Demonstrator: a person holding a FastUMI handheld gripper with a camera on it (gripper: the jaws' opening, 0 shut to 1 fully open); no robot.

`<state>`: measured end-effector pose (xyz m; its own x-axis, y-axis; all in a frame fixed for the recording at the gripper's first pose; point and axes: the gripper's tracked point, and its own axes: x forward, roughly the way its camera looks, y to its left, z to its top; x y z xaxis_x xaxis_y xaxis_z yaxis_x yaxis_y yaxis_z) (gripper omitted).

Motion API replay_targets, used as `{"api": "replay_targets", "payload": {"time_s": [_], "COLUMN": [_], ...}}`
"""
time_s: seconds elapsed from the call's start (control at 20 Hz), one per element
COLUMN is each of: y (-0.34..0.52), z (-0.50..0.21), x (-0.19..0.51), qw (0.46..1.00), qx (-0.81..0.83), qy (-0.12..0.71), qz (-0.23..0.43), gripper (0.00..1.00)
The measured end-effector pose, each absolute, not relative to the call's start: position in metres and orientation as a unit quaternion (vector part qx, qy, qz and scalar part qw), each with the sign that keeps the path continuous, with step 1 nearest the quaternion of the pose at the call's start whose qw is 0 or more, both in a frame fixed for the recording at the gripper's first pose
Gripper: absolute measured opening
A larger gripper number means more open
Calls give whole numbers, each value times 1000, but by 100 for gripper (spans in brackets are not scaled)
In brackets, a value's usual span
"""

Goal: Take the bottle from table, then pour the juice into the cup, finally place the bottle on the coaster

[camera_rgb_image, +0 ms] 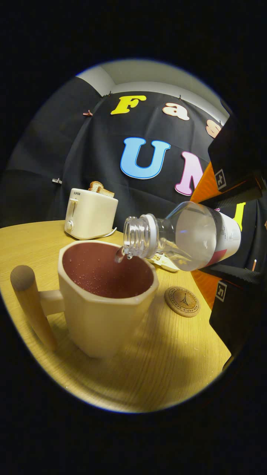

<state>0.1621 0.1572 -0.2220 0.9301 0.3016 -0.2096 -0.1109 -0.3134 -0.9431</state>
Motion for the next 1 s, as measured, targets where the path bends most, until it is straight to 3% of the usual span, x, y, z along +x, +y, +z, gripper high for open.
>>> {"api": "replay_targets", "payload": {"time_s": [1.0], "y": [176], "z": [-215], "x": [169], "qw": [536], "qx": [-816], "qy": [-96], "qz": [196], "gripper": [73]}}
